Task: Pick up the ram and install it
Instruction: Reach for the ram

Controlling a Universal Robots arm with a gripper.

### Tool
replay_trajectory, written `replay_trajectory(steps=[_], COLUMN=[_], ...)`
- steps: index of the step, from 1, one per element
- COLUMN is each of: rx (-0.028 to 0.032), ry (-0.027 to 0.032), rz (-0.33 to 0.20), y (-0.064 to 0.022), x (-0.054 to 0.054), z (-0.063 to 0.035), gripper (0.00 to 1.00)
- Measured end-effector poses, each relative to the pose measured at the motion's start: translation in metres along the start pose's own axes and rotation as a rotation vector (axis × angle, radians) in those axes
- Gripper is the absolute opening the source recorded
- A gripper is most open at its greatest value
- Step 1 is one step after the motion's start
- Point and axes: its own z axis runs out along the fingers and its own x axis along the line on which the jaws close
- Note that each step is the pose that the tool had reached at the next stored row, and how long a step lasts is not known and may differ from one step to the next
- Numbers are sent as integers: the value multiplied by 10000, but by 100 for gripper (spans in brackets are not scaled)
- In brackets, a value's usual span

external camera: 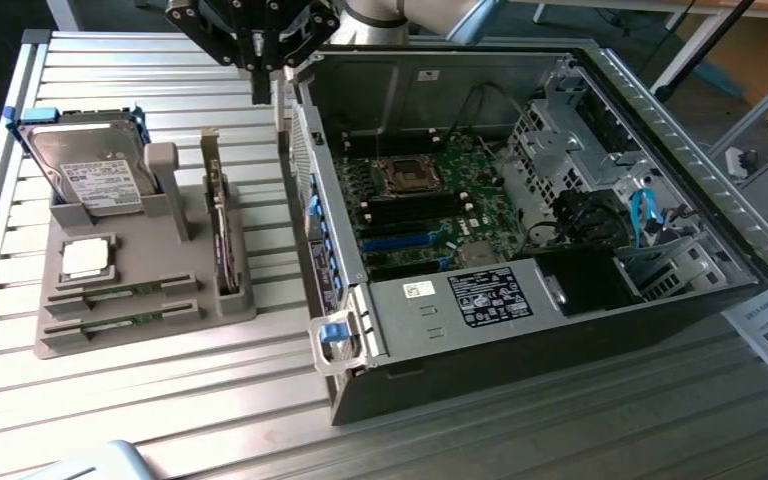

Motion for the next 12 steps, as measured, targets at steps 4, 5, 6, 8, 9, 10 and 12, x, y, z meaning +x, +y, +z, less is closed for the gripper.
replay_trajectory(steps=[4, 5, 6, 8, 9, 10, 12], rx=[0, 0, 0, 1, 1, 2, 1], ry=[4, 5, 7, 13, 15, 18, 26], rz=[0, 1, 1, 0, 1, 2, 2], y=[-8, -10, -12, -17, -18, -20, -27], x=[108, 133, 154, 221, 241, 266, 348], z=[-2, -2, -2, -3, -3, -4, -4], gripper=[10, 10, 10, 10, 10, 10, 10])
